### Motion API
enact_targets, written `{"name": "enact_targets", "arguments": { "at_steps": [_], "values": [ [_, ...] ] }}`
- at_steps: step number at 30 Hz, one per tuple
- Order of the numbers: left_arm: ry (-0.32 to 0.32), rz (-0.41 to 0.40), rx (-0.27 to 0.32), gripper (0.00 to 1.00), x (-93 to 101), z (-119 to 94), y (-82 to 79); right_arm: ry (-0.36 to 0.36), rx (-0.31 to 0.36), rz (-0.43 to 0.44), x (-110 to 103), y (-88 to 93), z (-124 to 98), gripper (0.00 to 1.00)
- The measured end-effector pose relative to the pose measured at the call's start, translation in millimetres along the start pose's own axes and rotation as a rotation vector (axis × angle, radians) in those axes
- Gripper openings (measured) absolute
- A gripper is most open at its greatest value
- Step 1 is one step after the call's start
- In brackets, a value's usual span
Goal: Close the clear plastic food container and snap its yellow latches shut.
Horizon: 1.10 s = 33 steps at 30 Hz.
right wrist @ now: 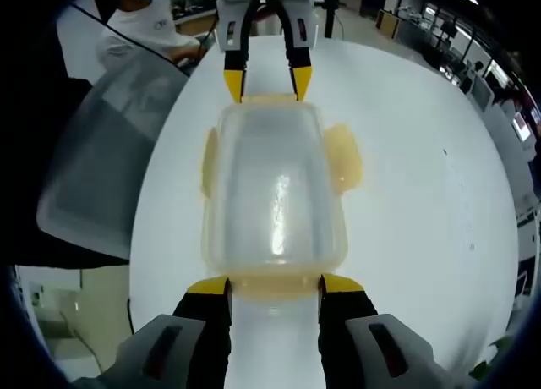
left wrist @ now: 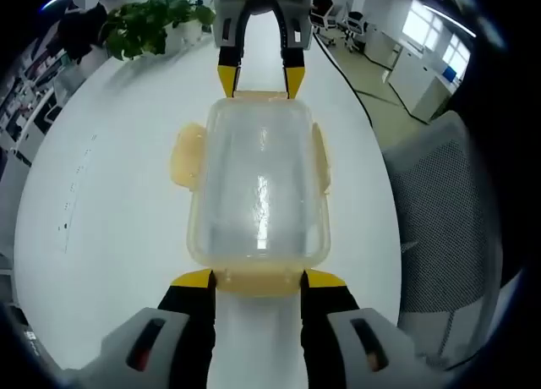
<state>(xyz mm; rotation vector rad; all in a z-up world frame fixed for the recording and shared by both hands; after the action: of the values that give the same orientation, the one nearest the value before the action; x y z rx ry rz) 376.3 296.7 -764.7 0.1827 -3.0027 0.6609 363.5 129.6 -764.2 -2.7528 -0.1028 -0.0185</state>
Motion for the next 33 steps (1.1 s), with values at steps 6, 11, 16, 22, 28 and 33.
{"name": "enact_targets", "arguments": {
  "at_steps": [6,11,16,22,28,33],
  "values": [
    [0.003,0.010,0.001,0.38,1.9,6.1,-10.4,0.005,-0.008,0.009,-3.5,11.1,-3.9,0.39],
    [0.004,0.013,0.006,0.38,3.5,9.1,-18.9,0.011,-0.013,0.010,-4.9,19.8,-7.7,0.39],
    [0.004,0.011,0.011,0.38,5.5,11.8,-22.8,0.017,-0.017,0.006,-6.1,24.1,-8.7,0.39],
    [0.004,0.019,0.005,0.38,8.2,12.9,-22.9,0.014,-0.015,0.013,-9.7,24.6,-7.9,0.39],
    [-0.002,0.022,0.002,0.38,7.6,13.6,-20.5,0.032,-0.006,0.007,-10.6,23.6,-5.7,0.39],
    [-0.004,0.016,0.006,0.38,8.2,17.3,-20.4,0.031,-0.009,0.003,-10.6,25.2,-4.9,0.39]
  ]
}}
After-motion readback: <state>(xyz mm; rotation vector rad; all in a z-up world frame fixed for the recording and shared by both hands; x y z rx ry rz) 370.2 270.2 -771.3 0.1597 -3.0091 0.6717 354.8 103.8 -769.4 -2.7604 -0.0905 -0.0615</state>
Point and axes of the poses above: the point that each gripper's makers call its tool centre point, and the gripper's own axes: z roughly forward along the fingers, x roughly to its right, y roughly out of its underside, the point moved 1 cm from there along -z, roughly backward along the fingers, and after that the axes turned 9 degrees about -z, right-handed, at the moved point
